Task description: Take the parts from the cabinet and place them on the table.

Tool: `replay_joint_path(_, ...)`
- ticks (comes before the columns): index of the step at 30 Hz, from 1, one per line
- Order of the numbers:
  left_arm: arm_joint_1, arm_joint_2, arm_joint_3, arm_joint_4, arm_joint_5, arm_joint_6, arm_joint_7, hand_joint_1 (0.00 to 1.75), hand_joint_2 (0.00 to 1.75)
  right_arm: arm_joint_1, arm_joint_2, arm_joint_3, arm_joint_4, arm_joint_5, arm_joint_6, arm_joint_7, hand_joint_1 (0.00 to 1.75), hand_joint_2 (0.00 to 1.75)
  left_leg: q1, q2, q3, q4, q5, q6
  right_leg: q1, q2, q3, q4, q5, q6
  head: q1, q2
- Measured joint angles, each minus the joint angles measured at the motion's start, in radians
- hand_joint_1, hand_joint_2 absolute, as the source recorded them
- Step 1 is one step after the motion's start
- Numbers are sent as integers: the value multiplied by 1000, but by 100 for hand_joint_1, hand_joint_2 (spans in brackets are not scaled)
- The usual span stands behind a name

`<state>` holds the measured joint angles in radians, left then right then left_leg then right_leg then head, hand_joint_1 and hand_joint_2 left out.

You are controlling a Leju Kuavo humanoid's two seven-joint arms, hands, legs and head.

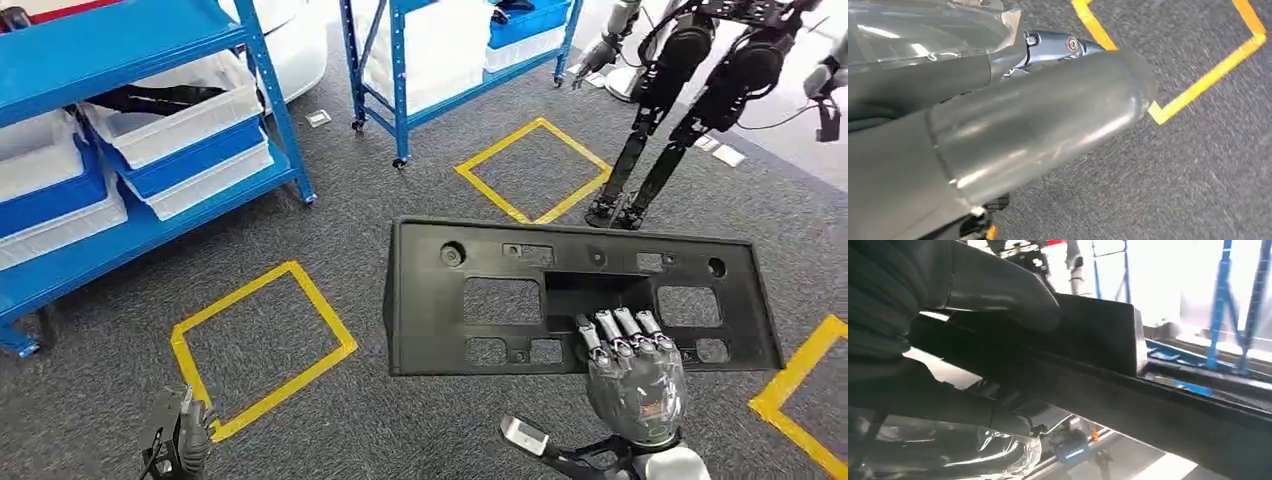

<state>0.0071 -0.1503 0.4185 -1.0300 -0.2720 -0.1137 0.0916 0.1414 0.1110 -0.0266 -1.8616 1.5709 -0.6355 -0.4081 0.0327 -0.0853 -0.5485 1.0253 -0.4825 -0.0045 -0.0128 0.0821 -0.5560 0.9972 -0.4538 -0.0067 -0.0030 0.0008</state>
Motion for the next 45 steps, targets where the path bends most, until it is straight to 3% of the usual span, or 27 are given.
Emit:
replay_joint_path(2, 0, 0, 3, 0, -3, 0, 0, 0, 0, -8, 9, -30, 6, 0, 0, -9, 175, 175, -6, 15, -4, -12, -3, 2, 1, 23, -22, 4, 8, 20, 1, 0)
replay_joint_path(4, -6, -1, 3, -1, -8, -1, -1, 0, 0, -8, 13, -58, 13, 0, 0, -34, 175, 175, -14, 34, -5, -15, 3, 18, -4, 44, -31, -2, 17, 35, 1, 0)
replay_joint_path(5, -10, -3, 3, -1, -12, -2, -2, 0, 0, -9, 13, -80, 16, 0, 0, -49, 175, 175, -6, 51, -3, -28, 13, 33, -1, 27, -40, 10, 11, 39, 2, 0)
replay_joint_path(6, -13, -3, 3, -1, -15, -3, -4, 0, 0, -11, 15, -100, 20, 0, 0, -59, 175, 175, -10, 59, -4, -29, 15, 40, 2, -25, -55, 40, -7, 36, 2, 0)
replay_joint_path(7, -12, 0, 4, -1, -17, -4, -6, 0, 0, -19, 16, -120, 24, 0, 0, -70, 175, 175, -12, 73, -5, -29, 16, 45, 0, -53, -87, 105, -40, 30, 13, 0)
replay_joint_path(10, -11, 3, 5, 4, -23, -14, -11, 0, 0, -25, 19, -190, 35, 0, 0, -132, 175, 175, -18, 113, -8, -28, 16, 46, -3, -69, -182, 315, -116, 33, 14, 0)
replay_joint_path(12, -12, 4, 5, 7, -27, -20, -12, 0, 0, -26, 21, -229, 41, 0, 0, -149, 175, 175, -18, 137, -8, -28, 15, 45, -4, -73, -149, 264, -90, 48, 14, 0)
replay_joint_path(14, -16, 5, 4, 11, -29, -21, -12, 0, 0, -28, 24, -255, 42, 0, 0, -155, 175, 175, -18, 159, -5, -28, 14, 42, -6, -109, -39, 63, -22, 63, 14, 0)
replay_joint_path(15, -18, 7, 4, 12, -29, -21, -12, 0, 0, -33, 25, -264, 42, 0, 0, -167, 175, 175, -22, 171, -4, -28, 12, 38, -6, -144, -13, -2, -19, 55, 14, 0)
replay_joint_path(16, -20, 10, 4, 13, -30, -22, -13, 0, 0, -37, 29, -273, 44, 0, 0, -188, 175, 175, -28, 178, -5, -26, 8, 32, 9, -138, -5, -3, -9, 51, 13, 0)
replay_joint_path(19, -30, 14, -1, 19, -32, -26, -16, 0, 0, -40, 51, -328, 44, -1, 0, -248, 175, 175, -26, 201, 1, -29, 11, 19, 10, -106, -19, 2, -4, 34, 11, 0)
replay_joint_path(20, -31, 14, -5, 21, -32, -29, -18, 0, 0, -42, 56, -346, 44, -1, 0, -255, 175, 175, -22, 200, -1, -26, 7, 11, -2, -96, -14, -4, 2, 24, 11, 0)
replay_joint_path(21, -33, 18, -7, 23, -32, -30, -18, 0, 0, -42, 65, -358, 42, -2, 0, -258, 175, 175, -18, 157, -8, -9, -14, 3, -8, -87, -15, -4, 5, 20, 9, 0)
replay_joint_path(23, -34, 25, -11, 29, -32, -44, -21, 0, 0, -54, 73, -376, 41, -1, 0, -271, 175, 175, -16, 103, -59, 113, -92, 1, -6, -70, -18, -4, 8, 10, 7, 0)
replay_joint_path(25, -33, 37, -12, 44, -29, -63, -25, 0, 0, -61, 78, -401, 42, -1, 0, -272, 175, 175, -16, 88, -129, 262, -149, 2, -1, -46, -20, -3, 10, 6, 6, 0)
replay_joint_path(27, -32, 50, -14, 62, -19, -88, -30, 0, 0, -62, 76, -431, 44, -1, 0, -269, 175, 175, -16, 85, -129, 254, -114, 8, 1, -21, -20, -2, 12, 3, 7, 0)
replay_joint_path(29, -34, 64, -16, 73, -9, -110, -35, 0, 0, -70, 73, -457, 45, -1, 0, -271, 175, 175, -15, 68, -56, 103, -25, 14, 1, 5, -19, 1, 12, 4, 6, 0)
replay_joint_path(30, -36, 74, -17, 81, -7, -122, -38, 0, 0, -75, 71, -474, 45, -1, 0, -273, 175, 175, -12, 19, -15, 19, 7, 19, 0, 16, -20, 4, 12, 5, 6, 0)
replay_joint_path(31, -38, 80, -18, 88, -4, -129, -39, 0, 0, -79, 69, -488, 47, -1, 0, -274, 175, 175, -9, -23, -3, -9, -8, 19, 10, 24, -28, 9, 12, 7, 8, 0)
replay_joint_path(35, -45, 88, -24, 124, -12, -137, -77, 0, 0, -79, 52, -543, 50, -1, 0, -274, 175, 175, -23, 28, -2, -19, 3, 36, 2, 70, -52, 0, 27, 38, 7, 0)
replay_joint_path(36, -51, 86, -29, 139, -14, -138, -88, 0, 0, -79, 44, -554, 51, -1, 0, -274, 175, 175, -19, 46, 2, -30, 12, 46, -1, 40, -55, 17, 19, 38, 7, 0)
replay_joint_path(37, -54, 88, -32, 152, -16, -139, -96, 0, 0, -82, 35, -565, 53, -2, 0, -274, 175, 175, -21, 56, 3, -33, 13, 53, 7, -17, -77, 59, -6, 34, 11, 0)
replay_joint_path(38, -54, 91, -32, 161, -16, -138, -100, 0, 0, -86, 29, -571, 55, -2, 0, -274, 175, 175, -22, 72, 3, -33, 12, 57, 4, -47, -111, 125, -38, 31, 19, 0)
replay_joint_path(40, -54, 91, -32, 186, -16, -138, -102, 0, 0, -86, 21, -581, 61, -1, 0, -274, 175, 175, -27, 105, 1, -32, 11, 57, 1, -65, -185, 283, -101, 33, 18, 0)
replay_joint_path(41, -54, 91, -33, 192, -16, -138, -102, 0, 0, -84, 19, -585, 64, 0, 0, -274, 175, 175, -28, 119, 0, -32, 11, 57, -1, -68, -203, 322, -107, 40, 19, 0)
replay_joint_path(43, -58, 91, -38, 206, -16, -138, -102, 0, 0, -83, 14, -594, 70, 0, 0, -274, 175, 175, -28, 145, 1, -32, 10, 55, -5, -76, -151, 238, -71, 58, 19, 0)
replay_joint_path(45, -63, 91, -40, 212, -16, -137, -103, 0, 0, -84, 8, -598, 70, 0, 0, -274, 175, 175, -28, 167, 6, -32, 6, 50, -9, -117, -40, 39, -10, 70, 19, 0)
